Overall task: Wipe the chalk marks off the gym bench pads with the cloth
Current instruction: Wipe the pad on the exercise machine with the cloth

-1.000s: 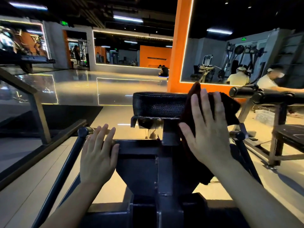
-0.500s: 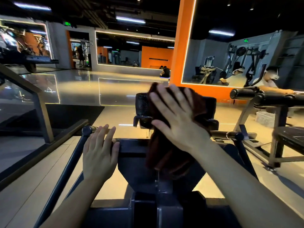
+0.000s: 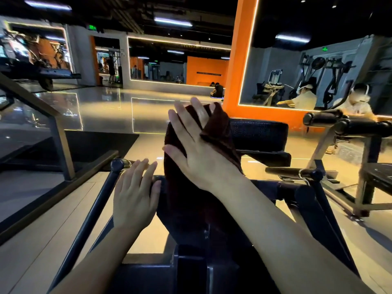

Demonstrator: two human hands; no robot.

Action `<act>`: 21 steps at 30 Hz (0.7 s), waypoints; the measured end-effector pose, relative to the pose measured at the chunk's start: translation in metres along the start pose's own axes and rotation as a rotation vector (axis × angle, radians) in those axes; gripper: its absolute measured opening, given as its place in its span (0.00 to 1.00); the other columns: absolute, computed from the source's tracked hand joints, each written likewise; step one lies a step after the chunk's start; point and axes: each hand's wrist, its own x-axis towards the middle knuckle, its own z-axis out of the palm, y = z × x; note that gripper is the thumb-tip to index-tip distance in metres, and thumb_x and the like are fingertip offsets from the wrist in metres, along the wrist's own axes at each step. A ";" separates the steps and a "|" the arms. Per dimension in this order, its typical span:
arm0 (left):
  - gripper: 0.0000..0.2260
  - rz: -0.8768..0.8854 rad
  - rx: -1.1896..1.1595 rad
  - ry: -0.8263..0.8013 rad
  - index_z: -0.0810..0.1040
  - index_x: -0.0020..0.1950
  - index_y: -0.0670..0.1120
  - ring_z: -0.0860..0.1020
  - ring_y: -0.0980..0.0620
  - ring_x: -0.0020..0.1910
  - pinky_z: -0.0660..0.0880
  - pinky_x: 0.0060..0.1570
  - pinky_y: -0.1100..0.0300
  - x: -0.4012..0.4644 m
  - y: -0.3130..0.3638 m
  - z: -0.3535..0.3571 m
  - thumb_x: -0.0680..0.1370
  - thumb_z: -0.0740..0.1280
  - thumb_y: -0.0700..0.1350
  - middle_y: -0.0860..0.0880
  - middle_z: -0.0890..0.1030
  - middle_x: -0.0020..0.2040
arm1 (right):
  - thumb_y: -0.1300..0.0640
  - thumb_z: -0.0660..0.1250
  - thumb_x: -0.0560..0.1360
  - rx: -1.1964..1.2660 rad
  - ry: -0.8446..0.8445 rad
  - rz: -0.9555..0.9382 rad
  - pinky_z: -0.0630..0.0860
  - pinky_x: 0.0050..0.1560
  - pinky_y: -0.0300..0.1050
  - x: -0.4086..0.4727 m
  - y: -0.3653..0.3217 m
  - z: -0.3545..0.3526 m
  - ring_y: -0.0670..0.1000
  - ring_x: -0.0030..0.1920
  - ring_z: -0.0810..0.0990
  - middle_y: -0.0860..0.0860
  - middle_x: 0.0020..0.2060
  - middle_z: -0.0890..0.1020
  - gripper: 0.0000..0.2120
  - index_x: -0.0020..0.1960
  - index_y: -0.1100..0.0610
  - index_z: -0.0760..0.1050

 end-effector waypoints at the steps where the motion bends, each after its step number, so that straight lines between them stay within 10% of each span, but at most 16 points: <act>1: 0.22 0.001 0.001 -0.003 0.67 0.72 0.48 0.64 0.44 0.71 0.63 0.67 0.43 0.000 0.000 0.000 0.81 0.51 0.54 0.44 0.71 0.70 | 0.41 0.49 0.81 -0.001 -0.019 -0.042 0.35 0.76 0.53 -0.001 0.003 -0.002 0.53 0.78 0.46 0.51 0.79 0.55 0.31 0.79 0.56 0.54; 13: 0.21 0.043 -0.035 0.057 0.68 0.70 0.48 0.66 0.44 0.68 0.68 0.62 0.41 0.001 -0.001 0.003 0.80 0.52 0.54 0.44 0.72 0.69 | 0.37 0.44 0.82 -0.131 0.189 0.415 0.46 0.74 0.68 -0.067 0.097 -0.026 0.59 0.77 0.53 0.55 0.77 0.59 0.29 0.78 0.51 0.57; 21: 0.21 0.026 -0.012 0.036 0.70 0.70 0.46 0.68 0.43 0.68 0.67 0.63 0.42 0.001 -0.001 0.002 0.80 0.53 0.52 0.44 0.73 0.68 | 0.40 0.47 0.82 -0.155 0.062 0.074 0.45 0.75 0.65 0.001 0.031 -0.012 0.59 0.76 0.60 0.55 0.75 0.65 0.29 0.78 0.53 0.58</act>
